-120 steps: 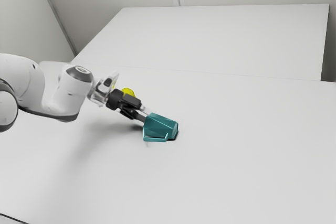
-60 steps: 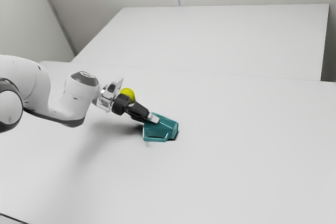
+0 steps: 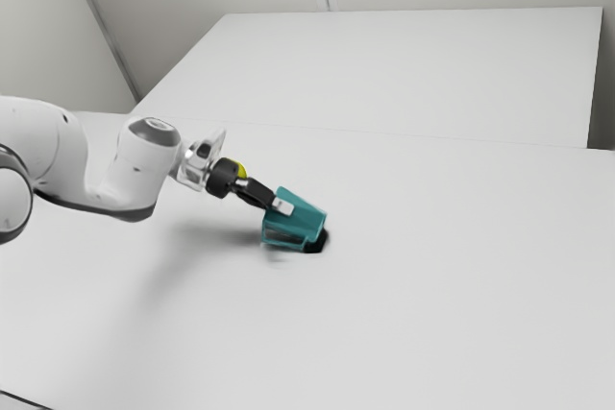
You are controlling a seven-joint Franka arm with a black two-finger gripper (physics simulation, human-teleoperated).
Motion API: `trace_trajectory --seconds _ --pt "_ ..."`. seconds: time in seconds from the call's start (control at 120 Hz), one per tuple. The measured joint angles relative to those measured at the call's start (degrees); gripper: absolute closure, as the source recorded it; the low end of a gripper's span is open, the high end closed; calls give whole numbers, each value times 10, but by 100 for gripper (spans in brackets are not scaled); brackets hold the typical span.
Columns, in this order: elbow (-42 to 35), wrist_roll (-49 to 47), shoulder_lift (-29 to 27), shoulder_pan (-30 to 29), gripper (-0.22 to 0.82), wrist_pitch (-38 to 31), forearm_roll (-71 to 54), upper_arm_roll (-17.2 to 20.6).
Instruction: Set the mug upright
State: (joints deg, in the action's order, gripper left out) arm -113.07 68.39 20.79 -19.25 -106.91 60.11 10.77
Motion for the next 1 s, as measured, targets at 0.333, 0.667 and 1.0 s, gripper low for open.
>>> trace_trajectory --seconds 0.333,0.667,1.0 --pt "-11 -88 -117 29 78 -124 -319 58" --pt "-57 -329 -147 30 78 -181 -588 112" --pt "-154 -489 -227 37 78 -235 -610 135"
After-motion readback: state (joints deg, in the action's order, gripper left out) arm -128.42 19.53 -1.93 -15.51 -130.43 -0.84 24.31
